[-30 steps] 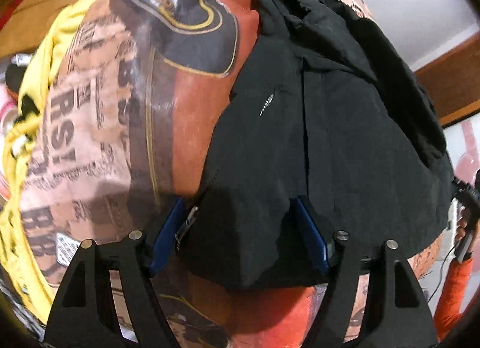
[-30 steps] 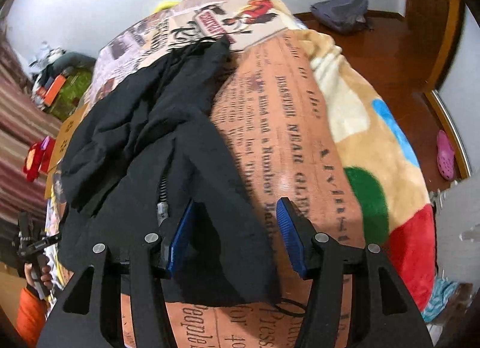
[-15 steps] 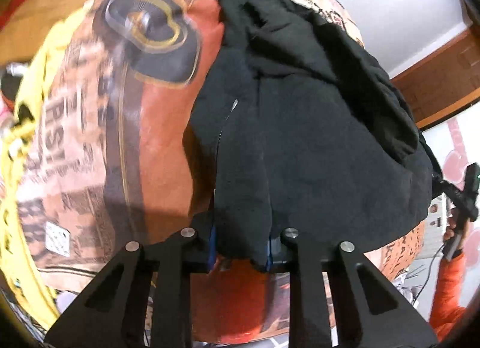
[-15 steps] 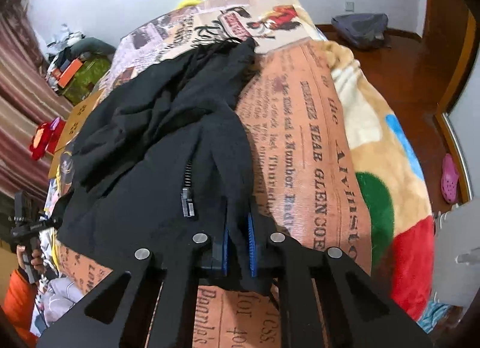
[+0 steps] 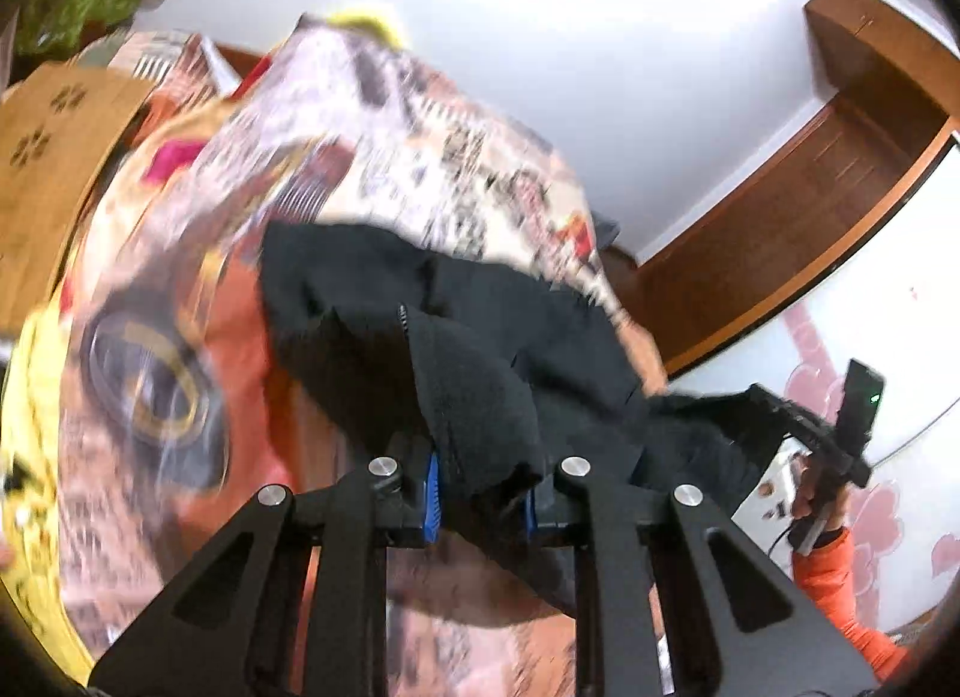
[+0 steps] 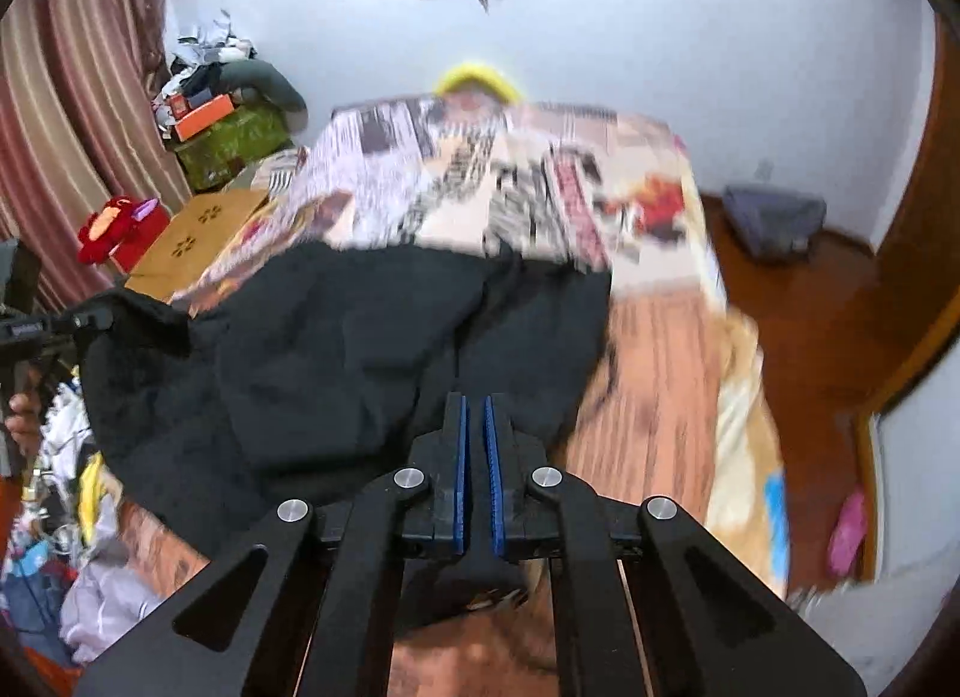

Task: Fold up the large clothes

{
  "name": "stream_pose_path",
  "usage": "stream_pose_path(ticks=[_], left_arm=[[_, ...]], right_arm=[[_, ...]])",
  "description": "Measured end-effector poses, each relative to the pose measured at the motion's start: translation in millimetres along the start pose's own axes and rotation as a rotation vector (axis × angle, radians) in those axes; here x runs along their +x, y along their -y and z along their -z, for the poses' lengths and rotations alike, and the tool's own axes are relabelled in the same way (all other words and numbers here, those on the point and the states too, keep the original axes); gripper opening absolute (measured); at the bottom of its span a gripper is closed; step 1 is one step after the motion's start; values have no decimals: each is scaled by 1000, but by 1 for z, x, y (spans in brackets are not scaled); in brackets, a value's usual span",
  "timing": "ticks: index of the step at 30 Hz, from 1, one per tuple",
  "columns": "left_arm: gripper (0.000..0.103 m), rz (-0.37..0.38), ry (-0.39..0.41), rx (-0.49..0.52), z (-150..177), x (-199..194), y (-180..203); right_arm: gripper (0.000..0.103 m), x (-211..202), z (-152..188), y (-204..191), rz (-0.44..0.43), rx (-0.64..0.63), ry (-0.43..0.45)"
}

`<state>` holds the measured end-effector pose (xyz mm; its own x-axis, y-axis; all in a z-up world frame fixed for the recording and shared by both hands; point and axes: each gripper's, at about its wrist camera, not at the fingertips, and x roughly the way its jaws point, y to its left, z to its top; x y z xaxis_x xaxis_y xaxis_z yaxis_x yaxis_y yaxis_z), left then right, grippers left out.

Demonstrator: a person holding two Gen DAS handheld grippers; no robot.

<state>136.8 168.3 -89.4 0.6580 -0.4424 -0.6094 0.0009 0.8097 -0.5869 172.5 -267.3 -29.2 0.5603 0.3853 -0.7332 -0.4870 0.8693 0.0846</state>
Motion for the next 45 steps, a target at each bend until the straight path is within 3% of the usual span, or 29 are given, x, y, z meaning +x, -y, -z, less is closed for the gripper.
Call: stream_pose_path(ticks=[6, 13, 20, 26, 29, 34, 37, 39, 41, 42, 45], left_arm=[[18, -34, 65, 8, -73, 25, -4], [17, -104, 57, -123, -123, 95, -73], [18, -186, -44, -211, -128, 176, -149], [19, -258, -124, -113, -120, 215, -156], [19, -307, -134, -51, -120, 215, -147], [21, -368, -115, 8, -131, 189, -129], [24, -384, -95, 27, -138, 168, -115], [28, -386, -86, 34, -142, 153, -106], [32, -387, -78, 36, -144, 143, -97], [33, -386, -80, 37, -145, 138, -93], [39, -369, -85, 20, -146, 123, -86]], right_arm=[[5, 36, -51, 28, 33, 54, 29], [5, 97, -74, 79, 85, 161, -4], [5, 187, -65, 117, 125, 242, -128], [5, 233, -49, 129, 119, 268, -219], [5, 229, -50, 132, 149, 266, -202], [6, 184, -65, 131, 243, 241, -129], [8, 151, -74, 121, 240, 204, -78], [17, 129, -79, 111, 227, 182, -45], [39, 107, -82, 95, 213, 154, -2], [44, 99, -82, 86, 200, 138, 20], [44, 77, -81, 50, 140, 67, 52]])
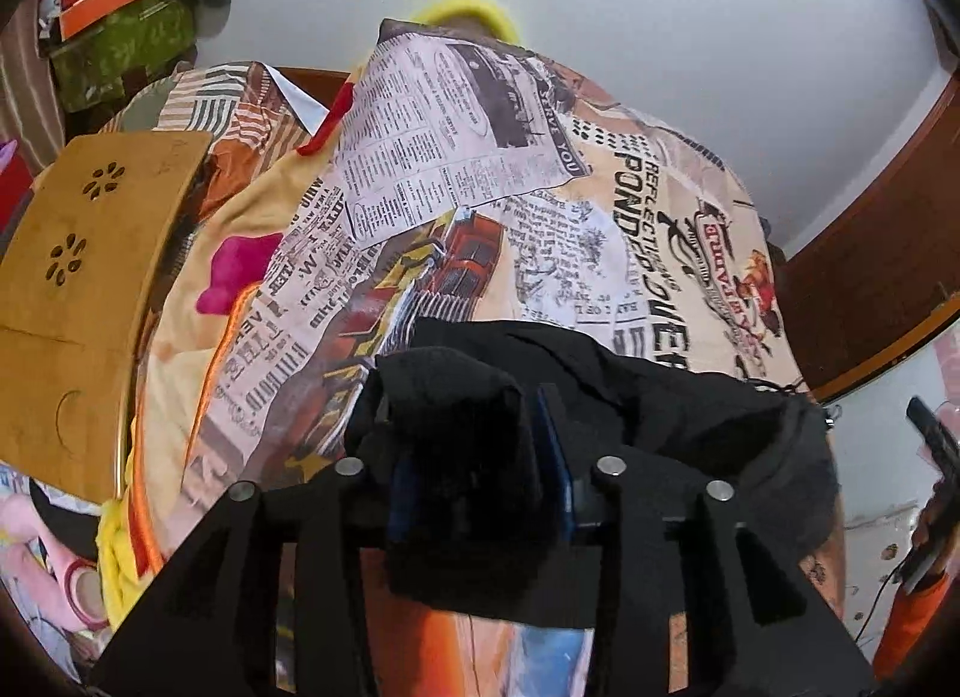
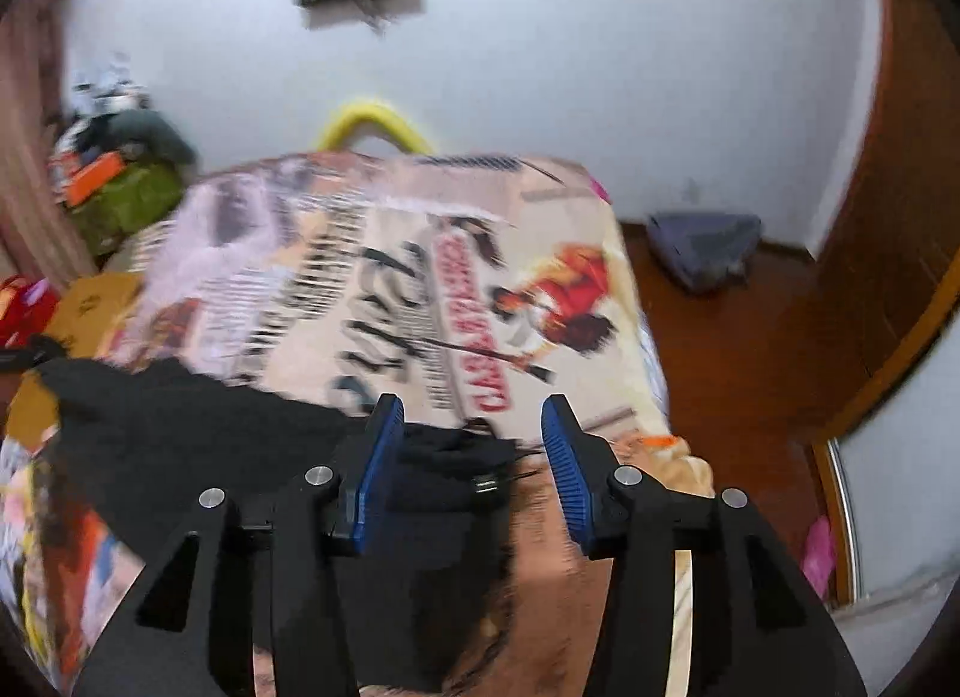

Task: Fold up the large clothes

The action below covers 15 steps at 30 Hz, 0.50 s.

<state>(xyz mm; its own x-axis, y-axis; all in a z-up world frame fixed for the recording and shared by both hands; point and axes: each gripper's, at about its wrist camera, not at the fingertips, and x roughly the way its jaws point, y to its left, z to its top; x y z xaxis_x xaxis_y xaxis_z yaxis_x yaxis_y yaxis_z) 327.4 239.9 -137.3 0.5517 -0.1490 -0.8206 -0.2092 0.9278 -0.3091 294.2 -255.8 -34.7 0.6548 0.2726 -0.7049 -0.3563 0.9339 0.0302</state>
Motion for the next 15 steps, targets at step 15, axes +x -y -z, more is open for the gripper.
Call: stream_pose_path(ticks=[15], left_arm=[[68, -75, 137, 200, 41, -75, 27]], right_arm=[[44, 18, 46, -123, -158, -143, -100]])
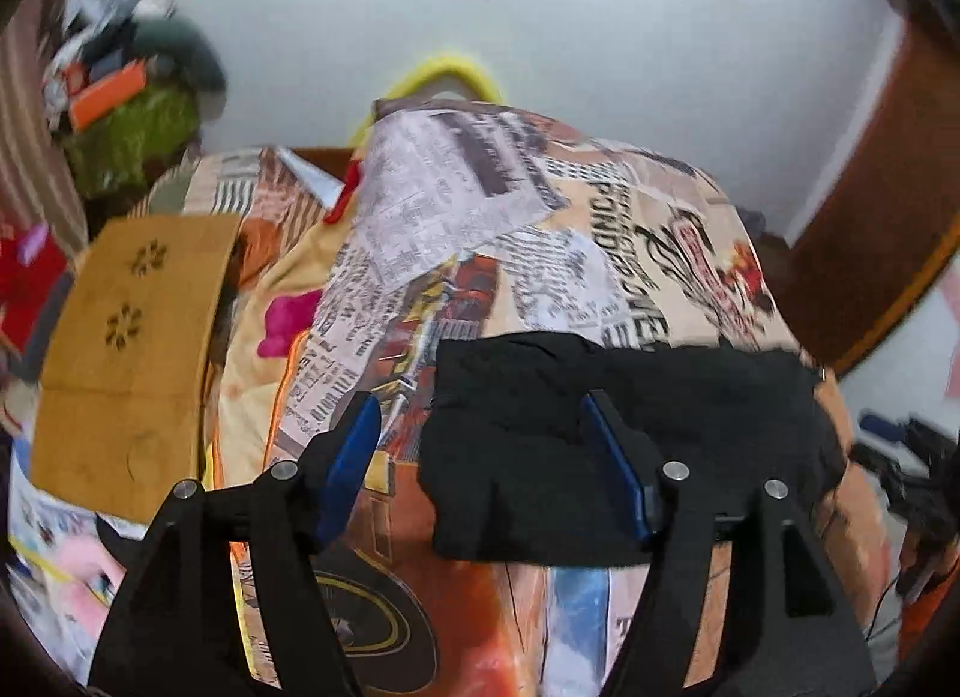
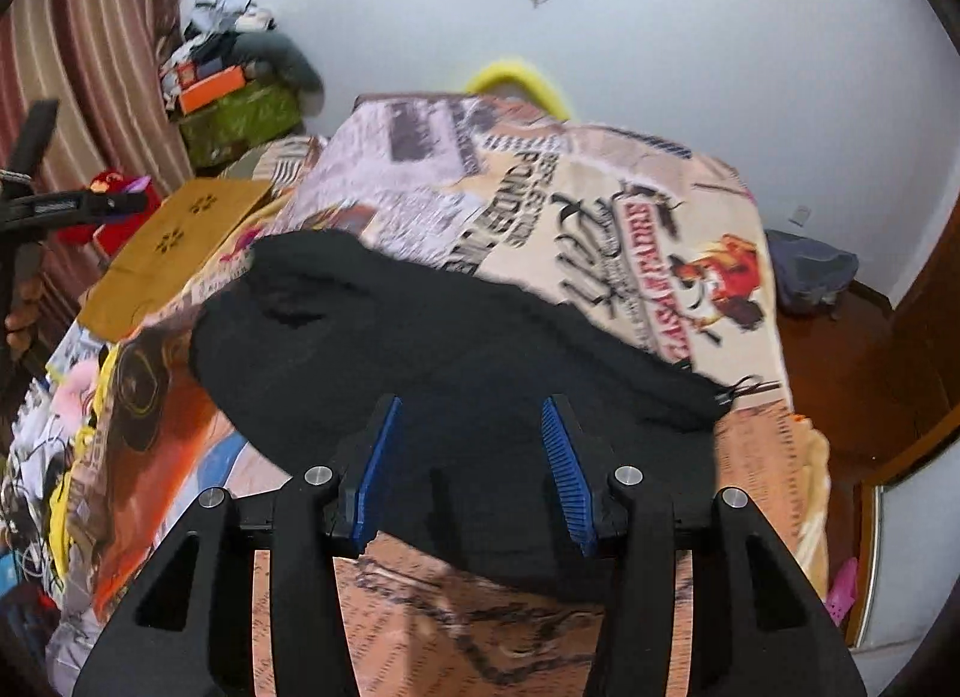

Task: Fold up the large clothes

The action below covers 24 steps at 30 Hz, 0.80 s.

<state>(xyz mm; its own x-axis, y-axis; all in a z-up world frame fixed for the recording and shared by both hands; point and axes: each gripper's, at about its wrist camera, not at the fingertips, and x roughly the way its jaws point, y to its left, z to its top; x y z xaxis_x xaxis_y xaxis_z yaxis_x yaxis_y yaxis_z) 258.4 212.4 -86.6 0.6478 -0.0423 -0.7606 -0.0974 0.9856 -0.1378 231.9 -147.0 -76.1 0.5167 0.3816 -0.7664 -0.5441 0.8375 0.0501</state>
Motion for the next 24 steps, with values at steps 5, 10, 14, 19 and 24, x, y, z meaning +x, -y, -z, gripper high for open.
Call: stream_pose_path(ticks=[5, 10, 14, 19, 24], left_arm=[[68, 57, 4, 120, 23, 12, 51], [68, 127, -38, 207, 42, 55, 108], [68, 112, -102, 261, 52, 102, 140], [74, 123, -131, 198, 49, 150, 145], [85, 126, -109, 180, 53, 170, 144]], right_arm=[[44, 26, 0, -11, -19, 16, -34], [44, 53, 5, -8, -26, 33, -84], [44, 70, 6, 0, -35, 39, -91], [44, 93, 5, 10, -47, 37, -118], [45, 106, 8, 15, -56, 34, -111]])
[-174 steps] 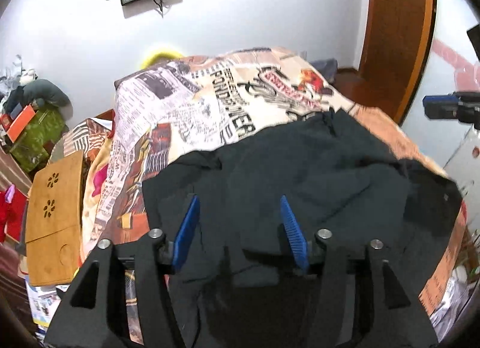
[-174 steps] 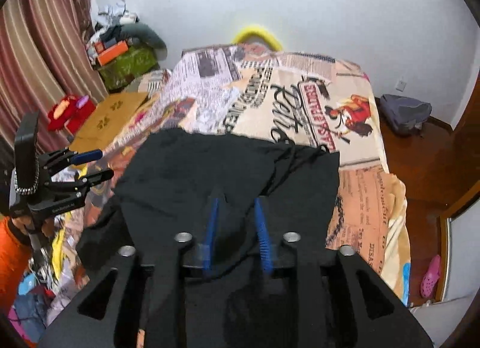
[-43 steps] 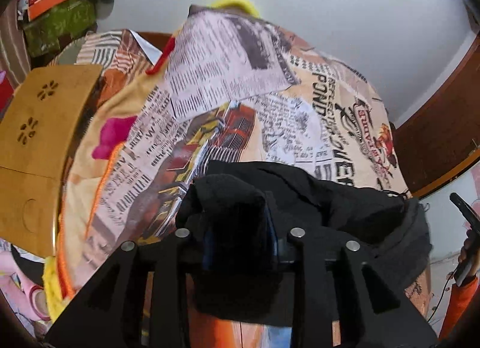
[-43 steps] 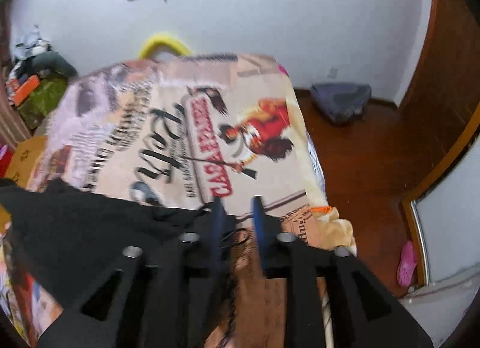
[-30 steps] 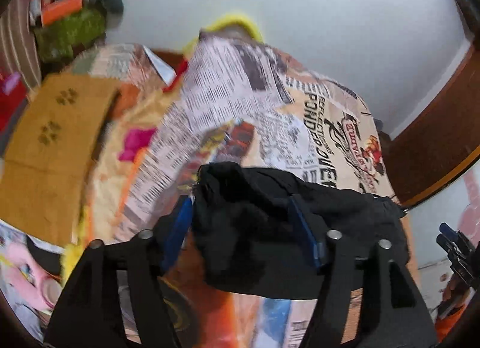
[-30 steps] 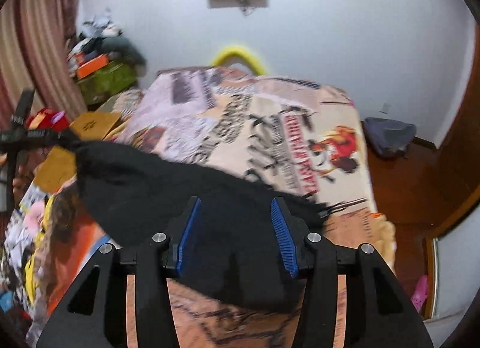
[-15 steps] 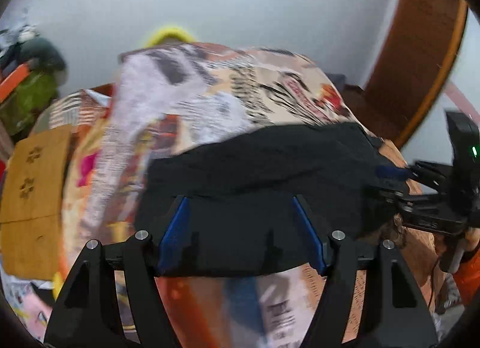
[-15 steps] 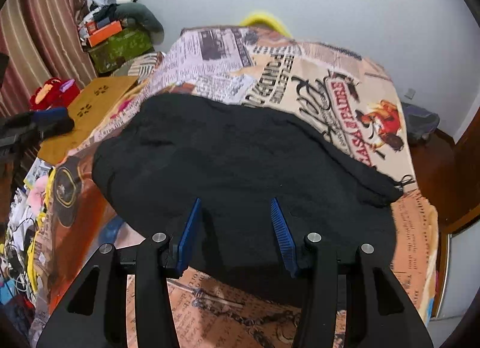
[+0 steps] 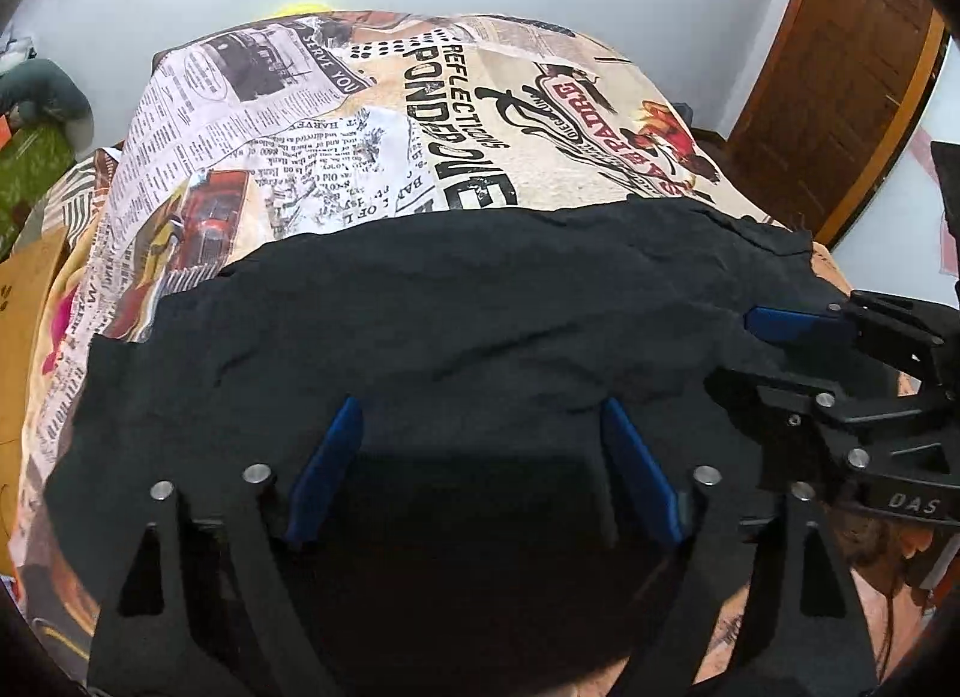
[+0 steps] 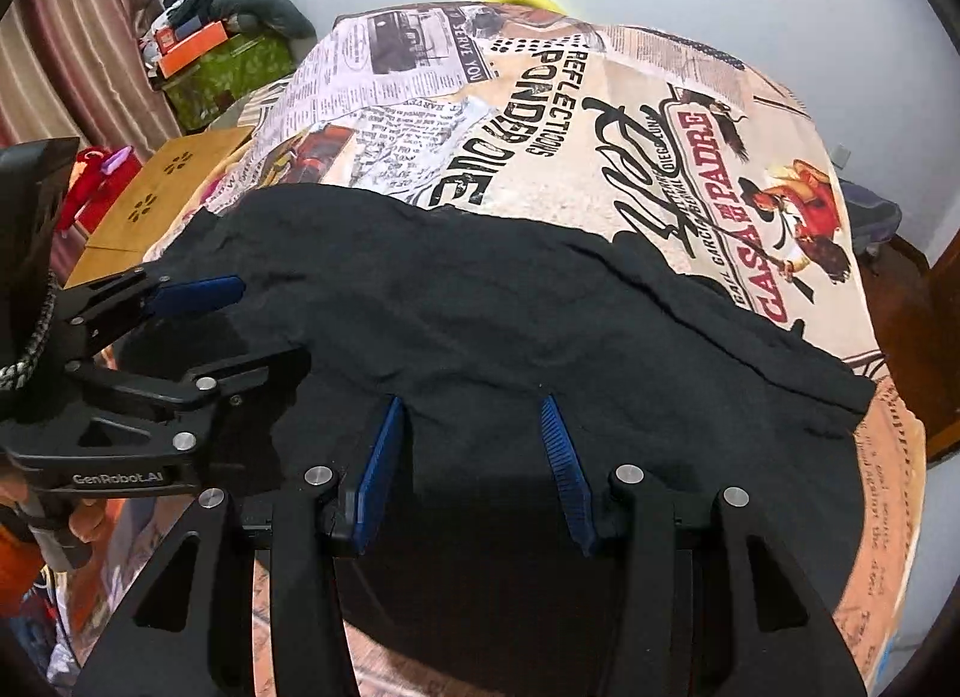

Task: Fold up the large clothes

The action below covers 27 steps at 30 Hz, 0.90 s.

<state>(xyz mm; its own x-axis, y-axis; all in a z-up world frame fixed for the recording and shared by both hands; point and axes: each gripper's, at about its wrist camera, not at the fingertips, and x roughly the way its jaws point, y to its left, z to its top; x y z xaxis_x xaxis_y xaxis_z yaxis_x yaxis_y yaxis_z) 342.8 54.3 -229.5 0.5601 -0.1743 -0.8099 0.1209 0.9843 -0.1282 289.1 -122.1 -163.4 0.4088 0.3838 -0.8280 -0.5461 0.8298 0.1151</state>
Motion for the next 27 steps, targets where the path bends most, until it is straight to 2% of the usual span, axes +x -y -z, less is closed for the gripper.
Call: stream_pose_path(ticks=[6, 13, 16, 19, 23, 27], left_arm=[[85, -8, 17, -15, 4, -9, -2], [85, -70, 36, -33, 23, -43, -7], [85, -123, 49, -60, 33, -63, -19], [85, -130, 72, -146, 44, -85, -41], [85, -100, 84, -338, 60, -109, -79], [85, -56, 130, -482, 76, -127, -104]], right_arm=[[45, -4, 2, 0, -5, -6, 10], [45, -22, 10, 0, 29, 22, -23], [45, -34, 19, 1, 47, 26, -38], [45, -45, 25, 1, 55, 35, -44], [45, -60, 29, -1, 53, 53, -28], [45, -72, 29, -5, 39, 69, 3]])
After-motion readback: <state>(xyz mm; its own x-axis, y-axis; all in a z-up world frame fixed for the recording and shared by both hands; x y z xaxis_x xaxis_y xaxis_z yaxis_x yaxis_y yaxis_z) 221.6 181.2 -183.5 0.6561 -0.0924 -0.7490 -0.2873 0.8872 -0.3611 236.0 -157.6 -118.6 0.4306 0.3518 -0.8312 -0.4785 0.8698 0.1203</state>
